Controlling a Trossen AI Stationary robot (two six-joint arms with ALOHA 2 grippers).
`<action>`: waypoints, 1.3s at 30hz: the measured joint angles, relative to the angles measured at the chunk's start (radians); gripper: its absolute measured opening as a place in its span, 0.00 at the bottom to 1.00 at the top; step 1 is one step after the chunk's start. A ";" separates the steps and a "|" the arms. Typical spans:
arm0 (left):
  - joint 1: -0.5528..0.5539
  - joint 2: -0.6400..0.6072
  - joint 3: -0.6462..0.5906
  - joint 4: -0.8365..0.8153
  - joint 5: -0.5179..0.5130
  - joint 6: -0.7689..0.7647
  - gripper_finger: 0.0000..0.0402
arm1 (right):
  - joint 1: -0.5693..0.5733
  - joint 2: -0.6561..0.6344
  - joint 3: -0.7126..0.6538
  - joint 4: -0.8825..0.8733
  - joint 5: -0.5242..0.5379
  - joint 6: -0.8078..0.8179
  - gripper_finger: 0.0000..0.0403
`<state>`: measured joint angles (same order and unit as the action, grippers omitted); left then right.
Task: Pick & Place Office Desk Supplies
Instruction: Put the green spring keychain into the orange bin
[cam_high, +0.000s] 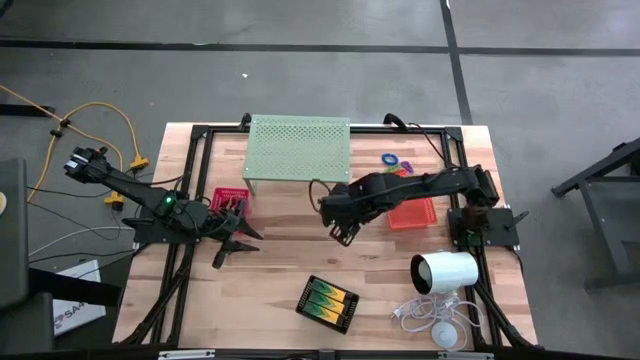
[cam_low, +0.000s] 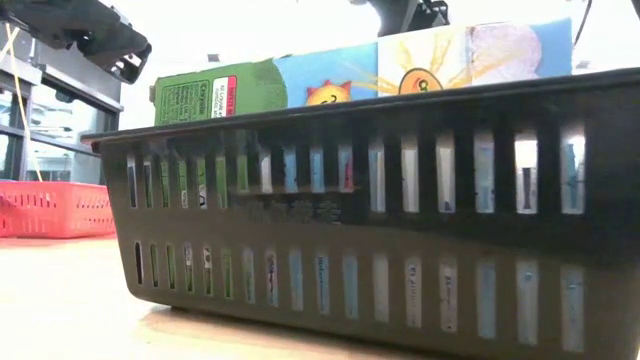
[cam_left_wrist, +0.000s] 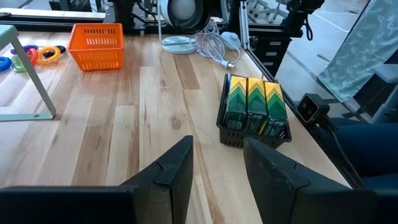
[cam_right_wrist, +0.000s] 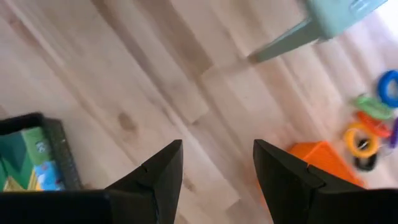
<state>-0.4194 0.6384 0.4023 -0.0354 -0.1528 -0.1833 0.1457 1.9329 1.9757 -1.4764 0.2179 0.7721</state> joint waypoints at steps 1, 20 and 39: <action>0.000 0.000 0.000 0.000 0.000 0.000 0.34 | -0.005 -0.004 -0.004 0.004 0.009 -0.012 0.46; 0.000 0.000 0.000 0.033 0.002 0.000 0.34 | -0.264 -0.360 -0.456 0.227 -0.042 -0.238 0.46; 0.000 0.000 0.000 0.037 0.004 0.000 0.34 | -0.566 -0.424 -0.692 0.383 -0.045 -0.332 0.46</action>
<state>-0.4194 0.6384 0.4023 0.0017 -0.1490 -0.1833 -0.4205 1.5089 1.2840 -1.0931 0.1732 0.4400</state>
